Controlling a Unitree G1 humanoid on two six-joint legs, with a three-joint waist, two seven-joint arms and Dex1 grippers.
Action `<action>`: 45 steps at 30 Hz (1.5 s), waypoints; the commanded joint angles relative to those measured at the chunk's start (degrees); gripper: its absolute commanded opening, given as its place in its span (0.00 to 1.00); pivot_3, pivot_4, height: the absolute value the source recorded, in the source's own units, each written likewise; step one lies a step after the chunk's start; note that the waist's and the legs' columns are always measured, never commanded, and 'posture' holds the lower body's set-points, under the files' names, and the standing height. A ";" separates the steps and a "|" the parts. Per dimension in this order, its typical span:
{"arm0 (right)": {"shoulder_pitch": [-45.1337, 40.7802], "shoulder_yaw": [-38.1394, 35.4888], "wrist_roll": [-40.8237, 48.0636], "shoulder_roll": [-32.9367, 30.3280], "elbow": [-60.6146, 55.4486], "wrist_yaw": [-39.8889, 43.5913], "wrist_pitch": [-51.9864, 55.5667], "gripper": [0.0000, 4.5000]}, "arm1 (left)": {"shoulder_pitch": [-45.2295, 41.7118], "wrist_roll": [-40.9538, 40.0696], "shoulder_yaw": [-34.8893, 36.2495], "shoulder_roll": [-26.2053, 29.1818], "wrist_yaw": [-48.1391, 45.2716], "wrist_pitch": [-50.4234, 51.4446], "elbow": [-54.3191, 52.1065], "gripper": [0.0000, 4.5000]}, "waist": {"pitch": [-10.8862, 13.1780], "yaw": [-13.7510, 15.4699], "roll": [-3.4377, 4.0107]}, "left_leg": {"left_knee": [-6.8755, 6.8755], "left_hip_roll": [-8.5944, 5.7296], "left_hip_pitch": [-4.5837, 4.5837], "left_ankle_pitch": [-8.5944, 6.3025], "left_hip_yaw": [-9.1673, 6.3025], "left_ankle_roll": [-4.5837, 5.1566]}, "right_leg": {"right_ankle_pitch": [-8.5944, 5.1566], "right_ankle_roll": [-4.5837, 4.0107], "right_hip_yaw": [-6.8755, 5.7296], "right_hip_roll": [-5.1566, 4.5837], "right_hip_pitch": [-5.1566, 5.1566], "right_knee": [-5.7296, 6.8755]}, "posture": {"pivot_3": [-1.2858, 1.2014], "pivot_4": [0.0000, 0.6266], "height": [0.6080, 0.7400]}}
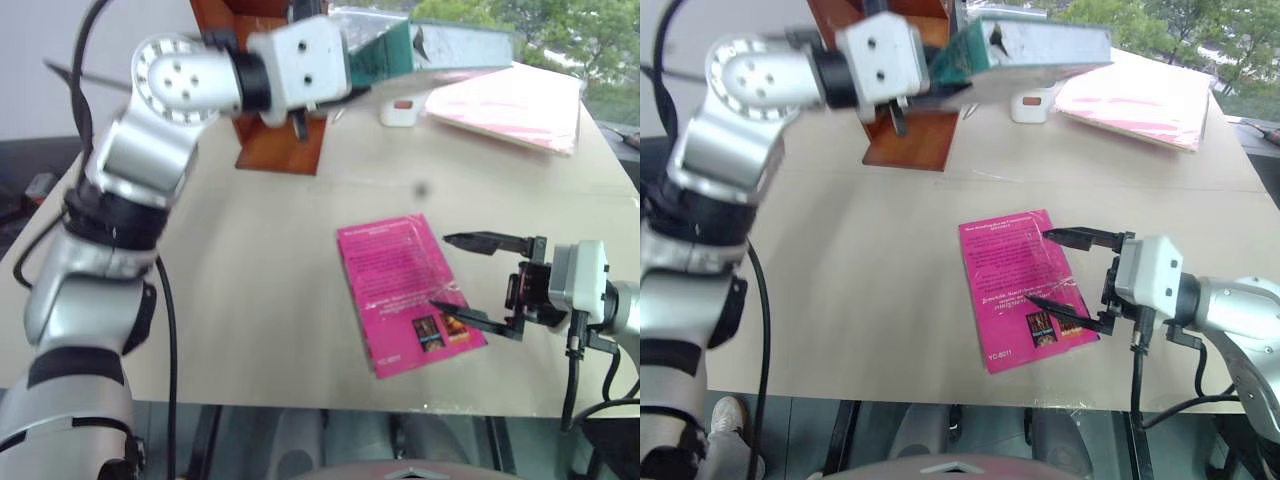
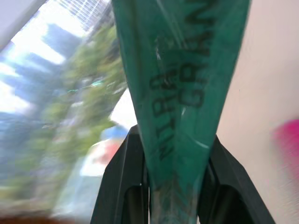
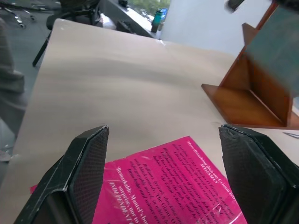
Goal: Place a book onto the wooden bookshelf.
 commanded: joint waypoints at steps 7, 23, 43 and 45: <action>-3.20 2.44 -3.36 2.23 2.59 -0.34 -4.44 0.86 | -13.07 5.28 4.24 -8.04 -5.44 -12.76 20.71 0.26 | 0.09 0.06 -0.02 | -0.01 0.00 -0.05 0.04 -0.02 -0.05 | -0.03 0.05 -0.07 -0.05 0.00 0.01 | 0.52 0.24 1.00; -13.24 2.50 -6.19 7.02 6.38 -6.62 -6.34 0.86 | -24.33 33.60 -7.76 -6.37 4.53 -15.31 53.27 0.26 | 0.51 -0.15 -0.20 | 0.09 0.03 -0.10 0.05 -0.02 -0.07 | -0.03 0.06 -0.11 -0.03 -0.08 0.17 | 0.52 0.24 1.00; -24.02 -0.41 -7.89 8.63 6.69 -25.19 6.14 0.86 | -25.53 40.77 -9.08 -11.63 11.70 -7.00 60.85 0.26 | 0.51 -1.65 -0.20 | 0.11 0.05 -0.20 0.15 0.28 -0.19 | -0.07 0.06 0.28 0.01 -0.81 1.13 | 0.52 0.24 1.00; -24.52 -0.46 -7.31 8.91 6.59 -25.47 6.49 0.86 | -25.57 40.91 -9.03 -11.68 12.16 -6.32 60.93 0.32 | 0.51 -1.65 -0.20 | 0.10 0.05 -0.23 0.15 0.29 -0.20 | -0.07 0.06 0.29 0.01 -0.86 1.13 | 0.52 0.24 1.00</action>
